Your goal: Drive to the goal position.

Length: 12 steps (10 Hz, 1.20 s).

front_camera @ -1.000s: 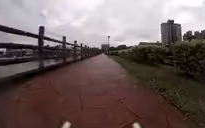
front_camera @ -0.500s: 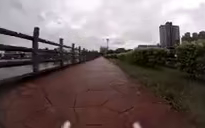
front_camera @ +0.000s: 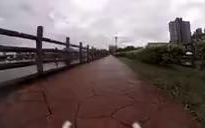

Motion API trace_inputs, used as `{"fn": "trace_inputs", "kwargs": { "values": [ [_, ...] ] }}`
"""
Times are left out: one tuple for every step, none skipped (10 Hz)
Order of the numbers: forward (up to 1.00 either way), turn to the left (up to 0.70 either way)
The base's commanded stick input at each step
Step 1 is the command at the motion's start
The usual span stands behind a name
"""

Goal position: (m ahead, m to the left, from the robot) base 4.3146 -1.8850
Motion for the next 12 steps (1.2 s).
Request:
{"fn": "trace_inputs", "kwargs": {
  "values": [
    [0.50, 0.00],
    [0.50, 0.00],
    [0.50, 0.00],
    [0.50, 0.00],
    [0.50, 0.00],
    [0.50, 0.00],
    [0.50, 0.00],
    [0.50, 0.00],
    [0.50, 0.00],
    [0.50, 0.00],
    [0.50, 0.00],
    [0.50, 0.00]
  ]
}}
